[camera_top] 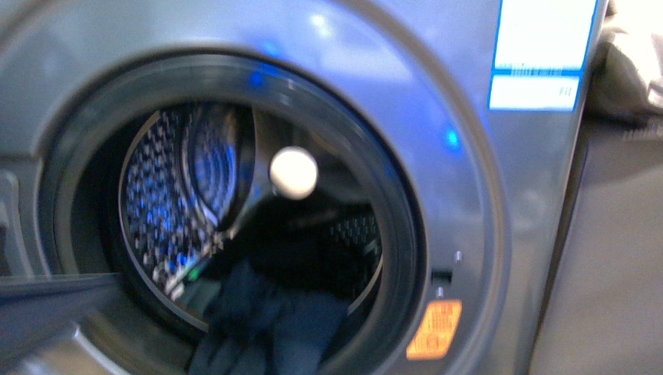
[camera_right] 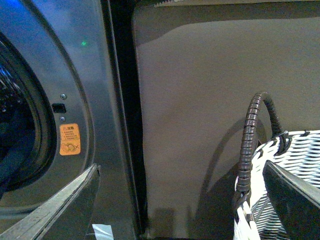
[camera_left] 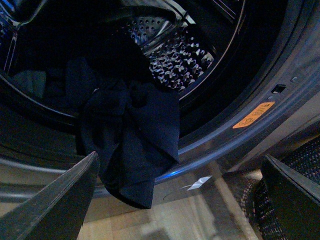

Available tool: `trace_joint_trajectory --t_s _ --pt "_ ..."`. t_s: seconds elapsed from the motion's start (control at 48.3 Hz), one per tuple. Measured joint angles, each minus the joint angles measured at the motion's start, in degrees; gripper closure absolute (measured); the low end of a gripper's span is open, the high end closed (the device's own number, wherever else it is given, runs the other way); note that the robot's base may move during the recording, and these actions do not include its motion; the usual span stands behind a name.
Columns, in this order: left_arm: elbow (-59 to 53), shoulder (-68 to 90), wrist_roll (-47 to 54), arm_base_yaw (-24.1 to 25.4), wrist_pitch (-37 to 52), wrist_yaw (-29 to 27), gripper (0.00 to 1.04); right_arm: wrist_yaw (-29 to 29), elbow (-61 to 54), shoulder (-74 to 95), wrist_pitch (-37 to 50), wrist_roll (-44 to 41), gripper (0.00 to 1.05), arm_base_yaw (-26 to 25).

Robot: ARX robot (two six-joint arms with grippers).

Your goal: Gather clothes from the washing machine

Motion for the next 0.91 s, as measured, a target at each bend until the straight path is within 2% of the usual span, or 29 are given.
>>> trace_joint_trajectory --t_s 0.31,0.724,0.91 --pt "7.8 17.4 0.7 -4.1 8.0 -2.5 0.07 0.0 0.0 0.0 0.0 0.0 0.08 0.0" --pt "16.6 32.4 0.8 -5.2 11.6 -5.1 0.07 0.0 0.0 0.0 0.0 0.0 0.08 0.0" --pt "20.6 37.2 0.7 -5.2 11.4 -8.0 0.07 0.0 0.0 0.0 0.0 0.0 0.08 0.0"
